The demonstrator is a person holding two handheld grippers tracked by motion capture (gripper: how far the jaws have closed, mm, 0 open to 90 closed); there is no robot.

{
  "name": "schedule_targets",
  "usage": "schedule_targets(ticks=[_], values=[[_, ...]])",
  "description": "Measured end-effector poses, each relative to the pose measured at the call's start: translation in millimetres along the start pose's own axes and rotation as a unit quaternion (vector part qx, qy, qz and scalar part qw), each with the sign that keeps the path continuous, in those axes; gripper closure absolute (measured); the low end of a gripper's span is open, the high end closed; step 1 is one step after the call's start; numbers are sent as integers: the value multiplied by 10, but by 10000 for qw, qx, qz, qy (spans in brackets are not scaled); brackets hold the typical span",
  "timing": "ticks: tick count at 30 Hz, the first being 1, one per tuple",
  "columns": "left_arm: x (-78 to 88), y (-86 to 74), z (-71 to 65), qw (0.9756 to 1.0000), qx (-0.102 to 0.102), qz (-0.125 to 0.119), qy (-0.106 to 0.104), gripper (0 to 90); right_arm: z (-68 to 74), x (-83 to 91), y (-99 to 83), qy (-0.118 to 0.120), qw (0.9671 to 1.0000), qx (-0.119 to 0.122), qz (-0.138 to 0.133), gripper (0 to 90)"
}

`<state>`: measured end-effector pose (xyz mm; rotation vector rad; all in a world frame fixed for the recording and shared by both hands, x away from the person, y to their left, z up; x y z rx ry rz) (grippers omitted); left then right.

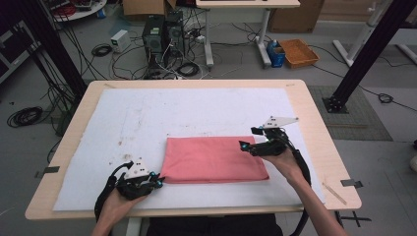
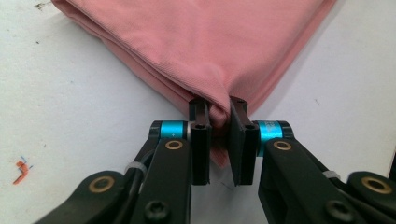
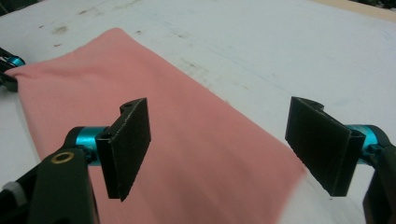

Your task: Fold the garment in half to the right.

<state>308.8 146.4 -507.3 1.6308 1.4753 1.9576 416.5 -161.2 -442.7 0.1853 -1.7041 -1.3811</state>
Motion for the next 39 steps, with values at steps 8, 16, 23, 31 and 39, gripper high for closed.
schedule_targets(ticks=[8, 16, 23, 31, 39], values=[[0, -4, 5, 10000, -16, -26, -47, 815, 372, -533, 254, 465, 9978, 330, 331, 255], [0, -6, 3, 10000, -65, -38, -11, 814, 737, -1095, 558, 884, 9926, 613, 567, 305], [3, -13, 4, 10000, -70, -57, -23, 812, 1074, -1552, 683, 1058, 9878, 855, 756, 368], [1, -13, 3, 9999, -82, -74, -15, 812, 1294, -1931, 620, 1050, 9836, 1084, 987, 413], [1, -14, 4, 9999, -81, -80, -23, 811, 1345, -2088, 519, 1013, 9800, 1198, 1220, 495]])
Point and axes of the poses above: each handheld gripper's, and its own axes: x roughly backward along the jaws, y roughly out of its top, z roughly to its left, the point moved 9 cm from there along -x, roughly forward along the jaws, and after that the axes turned 7 degrees about -y, right-handed, at the moved point
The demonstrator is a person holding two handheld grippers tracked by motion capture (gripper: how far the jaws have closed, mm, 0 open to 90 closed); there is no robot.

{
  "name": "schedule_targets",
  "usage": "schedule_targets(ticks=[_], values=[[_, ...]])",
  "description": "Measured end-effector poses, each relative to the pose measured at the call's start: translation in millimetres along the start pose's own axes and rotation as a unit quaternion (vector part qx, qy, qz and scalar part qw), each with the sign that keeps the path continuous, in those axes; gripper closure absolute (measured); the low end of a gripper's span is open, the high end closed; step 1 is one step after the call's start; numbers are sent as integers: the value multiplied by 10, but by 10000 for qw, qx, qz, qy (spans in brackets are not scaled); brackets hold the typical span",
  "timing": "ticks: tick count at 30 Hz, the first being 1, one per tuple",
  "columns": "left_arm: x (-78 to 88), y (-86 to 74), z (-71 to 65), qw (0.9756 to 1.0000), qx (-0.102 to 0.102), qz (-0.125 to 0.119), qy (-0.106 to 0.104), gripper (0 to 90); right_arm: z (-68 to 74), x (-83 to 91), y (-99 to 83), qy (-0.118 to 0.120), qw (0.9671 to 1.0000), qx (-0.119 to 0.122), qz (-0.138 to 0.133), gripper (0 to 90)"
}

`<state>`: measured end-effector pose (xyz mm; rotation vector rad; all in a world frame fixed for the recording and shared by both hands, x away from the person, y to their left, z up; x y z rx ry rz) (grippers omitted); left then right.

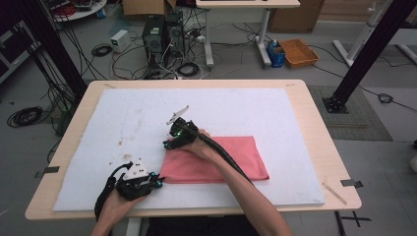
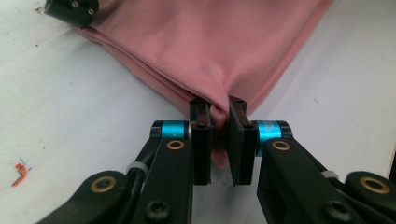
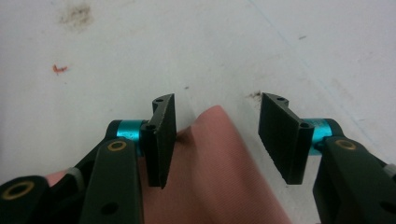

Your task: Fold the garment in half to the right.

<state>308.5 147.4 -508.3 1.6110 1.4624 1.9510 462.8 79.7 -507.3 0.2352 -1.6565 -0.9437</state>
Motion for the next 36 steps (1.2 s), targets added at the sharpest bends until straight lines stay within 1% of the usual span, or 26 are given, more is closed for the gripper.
schedule_targets(ticks=[1, 4, 8, 12, 13, 14, 19, 21, 24, 27, 28, 30, 32, 36], values=[[-1, 0, 0, 10000, -1, 0, -4, 811, 6, -5, -6, 16, 10000, -19, 14, 501], [-1, 0, -1, 10000, -5, 1, 0, 811, 10, -4, -4, 38, 10000, 42, -1, 531], [-2, 1, 0, 10000, -10, -8, 15, 810, 6, -6, -7, 16, 10000, 75, 2, 562], [-2, 1, -1, 10000, -17, -10, 24, 811, 19, -11, -1, 46, 9999, 105, -38, 651], [-1, 1, 0, 10000, -26, -3, 28, 810, 30, -7, -3, 59, 10000, 51, -16, 675], [-2, 1, -1, 10000, -9, -11, 24, 811, 27, -11, 4, 61, 9999, 67, -45, 705], [-1, 1, -1, 10000, -23, -10, 31, 811, 52, -7, -5, 230, 9997, -18, -32, 824], [0, 0, -1, 10000, -19, -9, 34, 811, 67, -11, 2, 221, 9997, 19, -64, 849], [1, 1, -1, 10000, -15, -14, 32, 812, 71, -8, 2, 195, 9997, 127, -50, 862], [5, 2, 1, 10000, 6, -24, 11, 812, 68, -5, 7, 170, 9997, 176, -52, 865], [8, 4, 3, 10000, 9, -38, -1, 813, 74, -2, 8, 164, 9997, 150, -44, 864], [19, 14, 7, 9999, 44, -98, -20, 813, 73, 0, 11, 142, 9997, 184, -35, 865], [31, 18, 16, 9999, 14, -109, -24, 814, 68, 4, 20, 119, 9997, 220, -32, 866], [81, 38, 34, 9998, 6, -167, -66, 814, 74, 27, 53, 139, 9998, 159, -65, 867]])
Point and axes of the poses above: each handheld gripper's, and its own axes: x roughly backward along the jaws, y roughly out of its top, z roughly to its left, the point moved 9 cm from there along -x, roughly forward along the jaws, and after that the axes turned 7 degrees about -y, right-handed, at the moved point
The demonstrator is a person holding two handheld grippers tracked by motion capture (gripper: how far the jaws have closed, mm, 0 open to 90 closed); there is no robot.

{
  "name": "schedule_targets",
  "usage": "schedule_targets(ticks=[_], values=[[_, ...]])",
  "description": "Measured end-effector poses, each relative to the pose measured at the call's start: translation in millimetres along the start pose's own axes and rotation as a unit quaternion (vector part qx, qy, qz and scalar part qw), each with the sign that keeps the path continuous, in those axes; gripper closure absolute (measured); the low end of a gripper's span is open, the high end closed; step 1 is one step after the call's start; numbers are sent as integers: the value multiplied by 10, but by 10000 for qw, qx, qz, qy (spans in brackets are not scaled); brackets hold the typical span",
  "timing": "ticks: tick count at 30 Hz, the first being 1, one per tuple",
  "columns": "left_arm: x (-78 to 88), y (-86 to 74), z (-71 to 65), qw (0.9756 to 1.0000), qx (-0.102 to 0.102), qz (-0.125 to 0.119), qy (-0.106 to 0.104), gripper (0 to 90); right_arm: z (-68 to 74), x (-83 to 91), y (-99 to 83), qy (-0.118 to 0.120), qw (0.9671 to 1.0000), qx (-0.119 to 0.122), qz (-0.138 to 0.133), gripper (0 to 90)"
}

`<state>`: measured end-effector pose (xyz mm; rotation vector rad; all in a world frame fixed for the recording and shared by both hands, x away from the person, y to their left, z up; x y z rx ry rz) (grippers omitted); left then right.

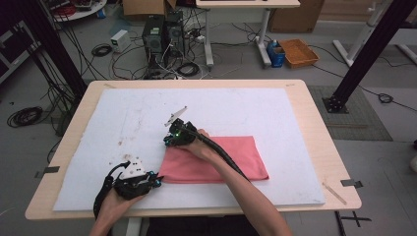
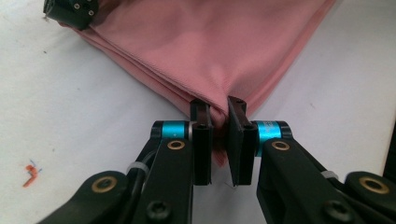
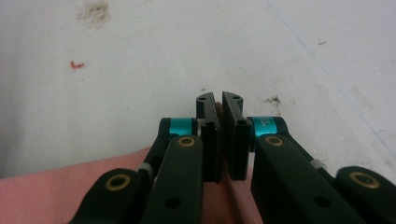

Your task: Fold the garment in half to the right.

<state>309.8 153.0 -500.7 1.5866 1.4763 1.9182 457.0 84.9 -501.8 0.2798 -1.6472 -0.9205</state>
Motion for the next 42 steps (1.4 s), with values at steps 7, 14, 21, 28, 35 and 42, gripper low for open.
schedule_targets(ticks=[7, 14, 21, 28, 35, 42], values=[[145, -17, 70, 9999, 22, -94, 116, 814, 19, 14, 124, 42, 9999, -8, -163, 866], [341, -93, 141, 9994, 109, -190, 281, 813, 120, -58, 283, 74, 9996, 120, -255, 866], [520, -120, 184, 9986, 157, -310, 396, 814, 237, -112, 434, 106, 9989, 251, -369, 866], [483, -66, 151, 9985, 117, -376, 372, 813, 216, -64, 418, 127, 9990, 294, -314, 866], [489, 13, 106, 9978, 210, -583, 251, 813, 202, 2, 399, 136, 9987, 368, -326, 866], [406, 161, -2, 9976, 107, -675, 51, 813, 164, 121, 345, 135, 9984, 417, -369, 865]])
Point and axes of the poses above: each handheld gripper's, and its own axes: x roughly backward along the jaws, y roughly out of its top, z roughly to its left, the point moved 9 cm from there along -x, roughly forward along the jaws, and after that the axes turned 7 degrees about -y, right-handed, at the moved point
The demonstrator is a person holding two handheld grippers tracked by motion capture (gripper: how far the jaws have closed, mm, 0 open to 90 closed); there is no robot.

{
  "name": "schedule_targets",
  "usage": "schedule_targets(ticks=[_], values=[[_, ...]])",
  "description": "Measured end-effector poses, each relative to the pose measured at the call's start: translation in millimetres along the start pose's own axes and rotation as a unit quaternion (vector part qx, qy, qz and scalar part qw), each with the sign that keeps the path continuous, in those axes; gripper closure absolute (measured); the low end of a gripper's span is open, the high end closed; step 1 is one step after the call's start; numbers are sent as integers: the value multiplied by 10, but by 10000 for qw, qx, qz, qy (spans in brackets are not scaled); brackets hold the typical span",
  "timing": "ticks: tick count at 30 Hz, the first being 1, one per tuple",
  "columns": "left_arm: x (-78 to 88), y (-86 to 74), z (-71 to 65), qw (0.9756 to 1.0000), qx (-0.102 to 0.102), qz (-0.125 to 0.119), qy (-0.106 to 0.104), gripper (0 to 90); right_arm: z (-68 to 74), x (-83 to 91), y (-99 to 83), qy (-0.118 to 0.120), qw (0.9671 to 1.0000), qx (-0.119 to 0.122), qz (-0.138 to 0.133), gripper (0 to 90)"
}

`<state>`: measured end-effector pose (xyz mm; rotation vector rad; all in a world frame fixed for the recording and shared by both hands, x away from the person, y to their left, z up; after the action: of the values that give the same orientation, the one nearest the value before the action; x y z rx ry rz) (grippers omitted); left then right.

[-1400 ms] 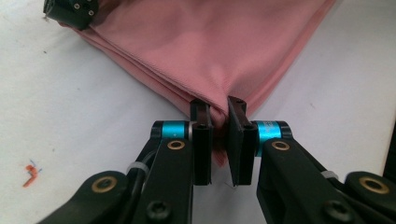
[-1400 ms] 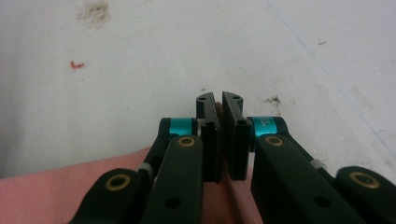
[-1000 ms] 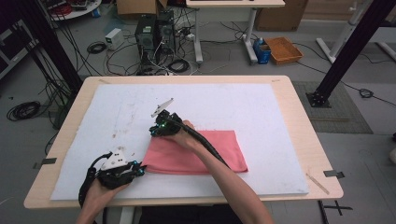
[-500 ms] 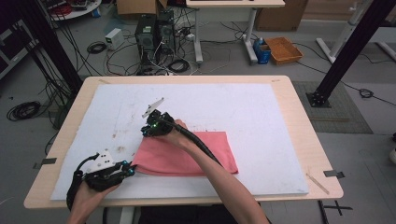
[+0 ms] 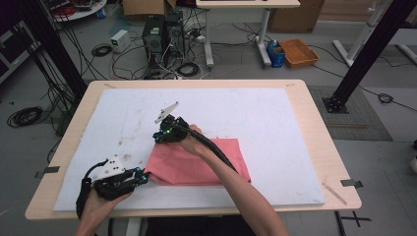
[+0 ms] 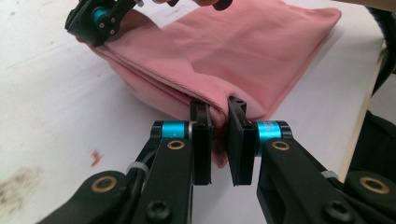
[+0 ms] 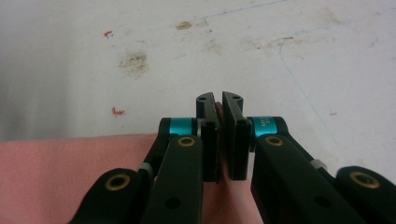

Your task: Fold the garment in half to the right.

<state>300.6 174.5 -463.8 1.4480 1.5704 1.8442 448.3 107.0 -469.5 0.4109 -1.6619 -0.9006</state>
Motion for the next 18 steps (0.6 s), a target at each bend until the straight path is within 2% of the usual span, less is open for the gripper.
schedule_targets(ticks=[3, 8, 14, 18], values=[[-74, 59, -53, 10000, 7, -36, -79, 812, -37, 86, -37, -18, 10000, 7, -28, 866], [-241, 132, -144, 9997, -106, 53, -211, 812, -116, 238, -138, -29, 10000, -16, -59, 866], [-463, 254, -236, 9990, -203, 36, -400, 811, -221, 400, -267, -196, 9998, 10, -58, 866], [-624, 323, -297, 9985, -262, 39, -476, 811, -297, 508, -370, -261, 9996, -87, -53, 865]])
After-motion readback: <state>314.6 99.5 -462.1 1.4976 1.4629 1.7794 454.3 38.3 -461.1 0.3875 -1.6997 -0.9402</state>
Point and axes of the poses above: each handheld gripper's, and its own axes: x roughly backward along the jaws, y roughly out of its top, z roughly to its left, the point moved 9 cm from there along -x, roughly forward along the jaws, and after that the axes turned 7 degrees about -y, right-handed, at the moved point
